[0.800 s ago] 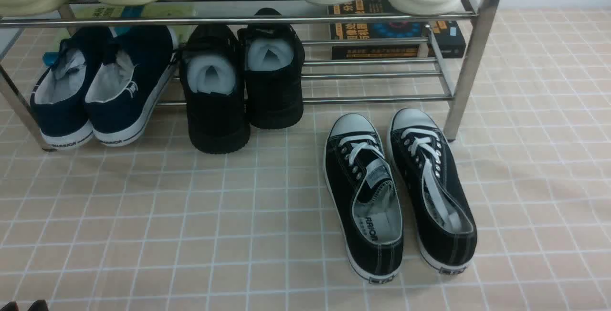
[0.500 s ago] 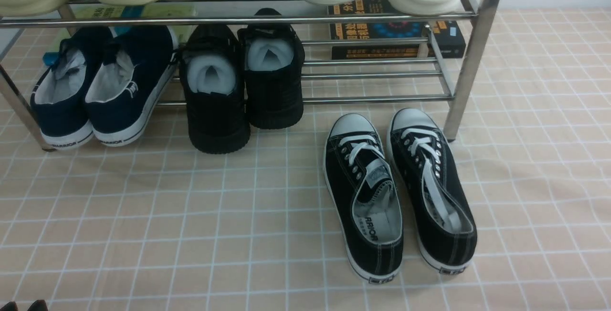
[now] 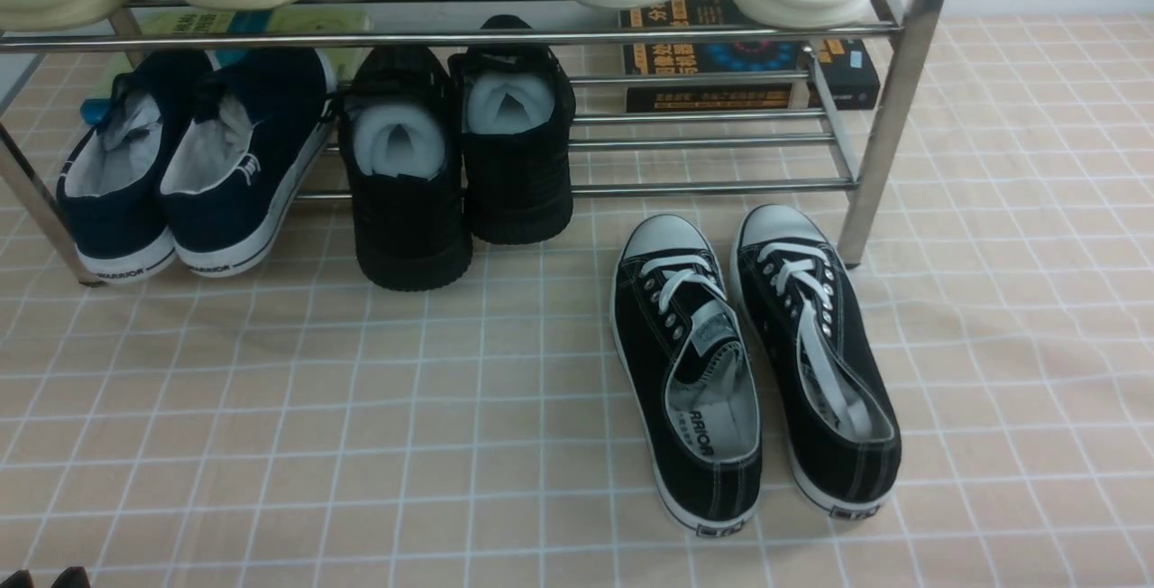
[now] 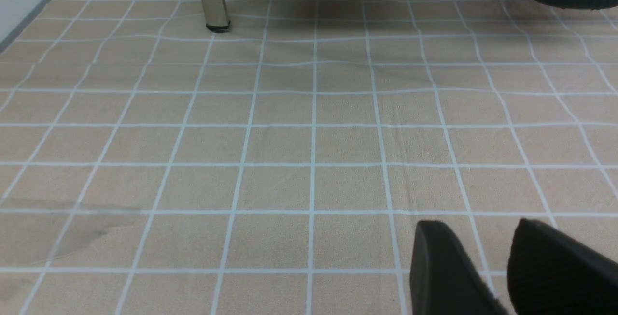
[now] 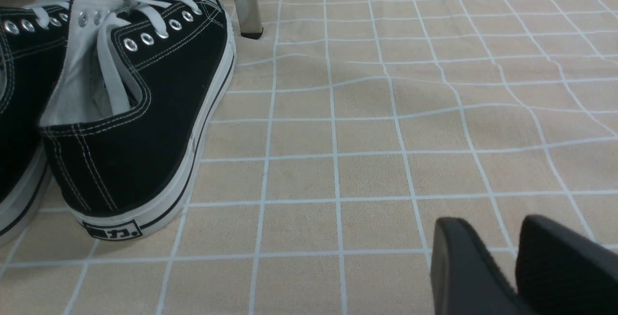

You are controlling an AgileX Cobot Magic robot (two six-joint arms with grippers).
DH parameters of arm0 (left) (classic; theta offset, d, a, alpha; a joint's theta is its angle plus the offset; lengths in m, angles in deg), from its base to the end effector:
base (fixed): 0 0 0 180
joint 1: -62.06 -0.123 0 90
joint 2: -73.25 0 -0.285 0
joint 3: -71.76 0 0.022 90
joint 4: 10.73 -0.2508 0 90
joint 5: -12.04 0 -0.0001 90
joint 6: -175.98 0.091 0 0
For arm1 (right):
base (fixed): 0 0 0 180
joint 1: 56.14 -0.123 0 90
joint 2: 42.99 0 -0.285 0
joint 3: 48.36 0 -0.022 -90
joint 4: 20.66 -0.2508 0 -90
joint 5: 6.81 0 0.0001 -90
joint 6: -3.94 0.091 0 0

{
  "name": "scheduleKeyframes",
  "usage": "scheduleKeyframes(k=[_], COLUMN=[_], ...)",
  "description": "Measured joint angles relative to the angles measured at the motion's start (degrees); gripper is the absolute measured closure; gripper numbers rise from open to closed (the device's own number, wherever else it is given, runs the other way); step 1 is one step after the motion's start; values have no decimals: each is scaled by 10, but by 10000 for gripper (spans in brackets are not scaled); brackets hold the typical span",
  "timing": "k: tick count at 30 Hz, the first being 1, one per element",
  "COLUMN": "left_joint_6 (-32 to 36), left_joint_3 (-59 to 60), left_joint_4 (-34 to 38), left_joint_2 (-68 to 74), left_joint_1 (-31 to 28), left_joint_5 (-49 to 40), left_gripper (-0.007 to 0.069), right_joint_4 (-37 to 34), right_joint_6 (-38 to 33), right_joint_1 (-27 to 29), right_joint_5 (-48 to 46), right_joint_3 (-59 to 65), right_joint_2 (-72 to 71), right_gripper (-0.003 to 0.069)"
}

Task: Take the shoes off the shelf from the light coffee tablecloth by hand.
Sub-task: 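Grasp a shoe standing on the lower shelf of the shoe rack with the left gripper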

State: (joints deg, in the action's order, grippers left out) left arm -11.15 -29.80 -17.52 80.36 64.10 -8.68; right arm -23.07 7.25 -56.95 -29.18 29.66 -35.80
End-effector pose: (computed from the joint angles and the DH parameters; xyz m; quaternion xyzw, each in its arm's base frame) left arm 0.0529 0.0019 0.1743 -0.0038 0.7993 0.0020 0.6010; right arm 0.0520 0.0022 0.1740 0.0286 0.8062 0.0392 0.5896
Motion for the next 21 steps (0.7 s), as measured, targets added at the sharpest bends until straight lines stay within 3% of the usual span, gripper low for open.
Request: scheduleKeyframes(k=[3, 12, 18, 21], left_joint_6=[-44, -323, -360, -327], left_joint_3=[0, 3, 3, -7], left_joint_4=[43, 331, 353, 347], left_joint_2=[0, 0, 0, 0], left_joint_1=[0, 0, 0, 0], left_joint_5=[3, 6, 65, 96], left_gripper=[382, 382, 388, 426], right_joint_4=[0, 0, 0, 0], right_joint_6=[0, 0, 0, 0], right_joint_1=[0, 0, 0, 0], right_joint_5=[0, 0, 0, 0], right_joint_3=[0, 0, 0, 0], right_joint_2=[0, 0, 0, 0], right_gripper=[452, 441, 439, 434])
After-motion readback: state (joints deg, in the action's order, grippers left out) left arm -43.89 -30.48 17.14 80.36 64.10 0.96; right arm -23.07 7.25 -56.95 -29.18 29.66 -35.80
